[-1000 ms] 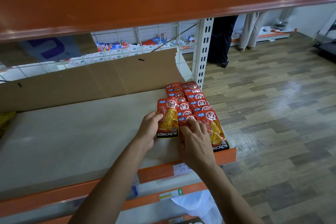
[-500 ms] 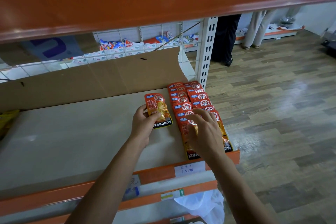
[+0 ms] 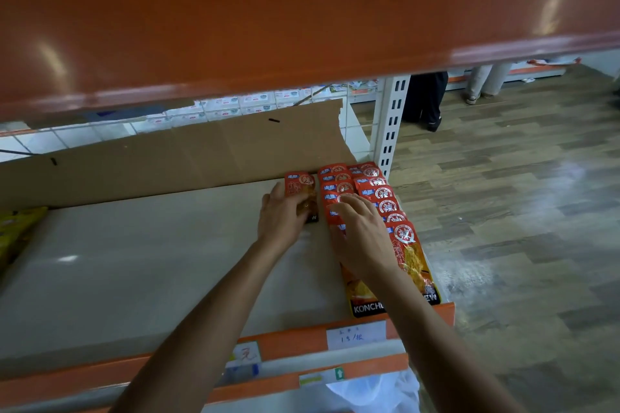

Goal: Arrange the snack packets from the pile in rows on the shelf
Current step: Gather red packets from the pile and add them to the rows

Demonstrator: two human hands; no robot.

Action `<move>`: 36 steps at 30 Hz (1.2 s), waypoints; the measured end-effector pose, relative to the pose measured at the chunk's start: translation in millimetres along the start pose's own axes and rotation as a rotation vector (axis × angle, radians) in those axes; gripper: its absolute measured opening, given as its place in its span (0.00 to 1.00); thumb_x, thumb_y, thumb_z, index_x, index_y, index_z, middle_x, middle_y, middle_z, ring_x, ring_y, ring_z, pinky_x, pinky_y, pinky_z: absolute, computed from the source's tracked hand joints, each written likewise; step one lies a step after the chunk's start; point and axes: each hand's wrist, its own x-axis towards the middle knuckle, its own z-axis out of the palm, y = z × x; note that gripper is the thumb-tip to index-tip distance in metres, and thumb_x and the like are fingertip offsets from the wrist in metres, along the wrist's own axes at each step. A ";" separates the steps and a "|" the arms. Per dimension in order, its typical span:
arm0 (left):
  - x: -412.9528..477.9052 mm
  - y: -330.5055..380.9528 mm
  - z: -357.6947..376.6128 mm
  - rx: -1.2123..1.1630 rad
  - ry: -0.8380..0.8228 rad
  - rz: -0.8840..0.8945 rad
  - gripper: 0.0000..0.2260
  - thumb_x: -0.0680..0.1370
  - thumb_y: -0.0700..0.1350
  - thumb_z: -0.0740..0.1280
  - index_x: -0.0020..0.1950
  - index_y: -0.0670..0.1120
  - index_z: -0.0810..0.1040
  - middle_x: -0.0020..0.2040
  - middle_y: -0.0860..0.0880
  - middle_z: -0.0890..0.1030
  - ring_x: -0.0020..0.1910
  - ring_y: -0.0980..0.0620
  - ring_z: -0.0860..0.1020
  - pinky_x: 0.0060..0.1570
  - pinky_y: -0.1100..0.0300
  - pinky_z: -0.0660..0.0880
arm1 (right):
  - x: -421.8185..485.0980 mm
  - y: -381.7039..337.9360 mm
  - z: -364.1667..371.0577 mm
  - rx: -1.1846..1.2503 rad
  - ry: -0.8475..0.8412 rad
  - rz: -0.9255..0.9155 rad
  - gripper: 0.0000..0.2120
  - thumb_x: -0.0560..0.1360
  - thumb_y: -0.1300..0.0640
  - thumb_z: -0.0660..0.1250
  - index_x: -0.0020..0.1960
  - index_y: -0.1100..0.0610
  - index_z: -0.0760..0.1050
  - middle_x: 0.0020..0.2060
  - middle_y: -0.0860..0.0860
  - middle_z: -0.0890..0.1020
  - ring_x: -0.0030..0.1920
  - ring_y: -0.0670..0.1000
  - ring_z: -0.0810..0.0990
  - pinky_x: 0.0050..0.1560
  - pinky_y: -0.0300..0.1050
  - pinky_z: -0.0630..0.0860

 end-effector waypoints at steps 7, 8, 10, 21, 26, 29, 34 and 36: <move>12.0 1.5 6.0 0.071 -0.033 0.028 0.16 0.79 0.52 0.63 0.67 0.57 0.74 0.71 0.50 0.69 0.66 0.42 0.65 0.64 0.49 0.67 | 3.3 1.5 0.2 0.019 -0.025 0.017 0.18 0.78 0.58 0.63 0.67 0.58 0.72 0.68 0.54 0.72 0.71 0.54 0.64 0.70 0.46 0.61; 11.2 1.4 6.6 0.057 -0.025 0.041 0.16 0.79 0.52 0.63 0.67 0.56 0.74 0.70 0.50 0.70 0.65 0.42 0.66 0.63 0.49 0.68 | 3.4 1.9 0.2 0.021 -0.027 0.020 0.18 0.78 0.58 0.63 0.67 0.58 0.72 0.68 0.54 0.72 0.71 0.54 0.64 0.71 0.46 0.60; 9.4 1.7 6.9 0.037 -0.012 0.058 0.17 0.78 0.51 0.64 0.67 0.55 0.74 0.69 0.51 0.72 0.63 0.42 0.68 0.61 0.49 0.69 | 3.5 1.8 -0.1 0.021 -0.031 0.021 0.18 0.78 0.58 0.63 0.67 0.59 0.72 0.68 0.54 0.71 0.72 0.54 0.64 0.71 0.46 0.60; -1.2 5.9 2.9 -0.044 0.036 -0.005 0.23 0.79 0.53 0.64 0.73 0.48 0.66 0.73 0.46 0.67 0.70 0.44 0.65 0.66 0.49 0.66 | -0.3 -6.0 0.8 0.029 -0.029 -0.001 0.18 0.77 0.60 0.63 0.67 0.58 0.72 0.67 0.54 0.72 0.70 0.54 0.65 0.70 0.46 0.60; -26.0 -11.0 -16.4 0.044 0.047 0.029 0.22 0.81 0.51 0.60 0.74 0.47 0.63 0.73 0.45 0.65 0.73 0.45 0.62 0.68 0.50 0.63 | -0.4 -29.4 17.6 0.034 -0.015 -0.043 0.19 0.73 0.60 0.65 0.64 0.59 0.74 0.65 0.56 0.75 0.68 0.58 0.68 0.70 0.50 0.62; -48.5 -32.1 -39.0 0.092 0.072 0.046 0.22 0.82 0.49 0.59 0.75 0.46 0.62 0.75 0.46 0.64 0.74 0.47 0.59 0.69 0.51 0.62 | -4.3 -58.1 33.3 0.063 -0.020 -0.078 0.18 0.72 0.61 0.67 0.62 0.61 0.75 0.62 0.57 0.77 0.66 0.60 0.70 0.67 0.53 0.66; -97.0 -87.6 -88.6 0.122 0.147 -0.008 0.21 0.82 0.48 0.59 0.74 0.46 0.63 0.75 0.46 0.63 0.75 0.47 0.59 0.69 0.49 0.63 | -17.5 -128.2 66.5 0.090 -0.114 -0.162 0.21 0.78 0.58 0.62 0.70 0.58 0.68 0.71 0.55 0.68 0.74 0.55 0.60 0.73 0.47 0.56; -120.9 -117.8 -110.1 0.141 0.180 -0.041 0.21 0.82 0.48 0.59 0.74 0.47 0.64 0.75 0.46 0.63 0.75 0.47 0.59 0.69 0.48 0.64 | -24.3 -162.5 84.6 0.107 -0.130 -0.211 0.22 0.78 0.58 0.62 0.71 0.58 0.68 0.71 0.55 0.68 0.73 0.55 0.60 0.73 0.46 0.55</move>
